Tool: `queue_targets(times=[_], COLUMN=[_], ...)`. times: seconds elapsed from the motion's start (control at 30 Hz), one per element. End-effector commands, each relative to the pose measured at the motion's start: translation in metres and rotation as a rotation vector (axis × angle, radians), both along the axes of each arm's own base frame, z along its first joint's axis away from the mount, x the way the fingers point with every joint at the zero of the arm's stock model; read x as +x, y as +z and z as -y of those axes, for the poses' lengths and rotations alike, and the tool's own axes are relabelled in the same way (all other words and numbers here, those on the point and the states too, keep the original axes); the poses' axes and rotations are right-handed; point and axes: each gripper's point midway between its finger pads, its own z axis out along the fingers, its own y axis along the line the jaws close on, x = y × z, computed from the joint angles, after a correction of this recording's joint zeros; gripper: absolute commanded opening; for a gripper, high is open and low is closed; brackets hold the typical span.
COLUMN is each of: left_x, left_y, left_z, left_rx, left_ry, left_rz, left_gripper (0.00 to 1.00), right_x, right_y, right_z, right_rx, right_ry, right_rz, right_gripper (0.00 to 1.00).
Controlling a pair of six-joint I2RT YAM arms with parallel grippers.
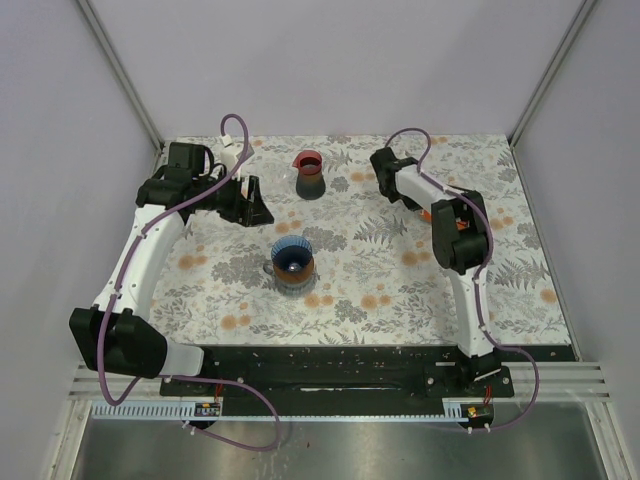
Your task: Place the coffee filter in the dripper
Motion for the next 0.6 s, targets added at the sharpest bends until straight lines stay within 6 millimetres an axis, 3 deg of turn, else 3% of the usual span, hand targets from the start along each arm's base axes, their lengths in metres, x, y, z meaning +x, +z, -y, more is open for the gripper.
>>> queue_targets(times=[0.0,0.13,0.3,0.37,0.57], left_x=[0.003,0.004,0.004,0.005,0.01], left_y=[0.017,0.015,0.018,0.021,0.052], left_z=[0.003,0.004,0.008,0.009,0.024], left_rx=[-0.04,-0.04,-0.05,-0.051,-0.052], left_ry=[-0.014,-0.023,-0.063,-0.074,-0.135], left_rz=[0.062,0.059,0.04,0.035,0.121], left_gripper=[0.73,0.73,0.73,0.73,0.75], right_x=[-0.005,-0.024,-0.05,-0.057,-0.081], right_y=[0.058,0.07,0.101,0.127,0.181], right_z=[-0.017,-0.036,-0.056,-0.073,-0.105], right_rx=[0.141,0.313,0.48,0.592,0.771], right_ry=[0.023,0.09,0.192,0.288,0.559], right_rz=[0.129,0.108,0.108,0.165,0.292], right_gripper=[0.0,0.0,0.0,0.0,0.0])
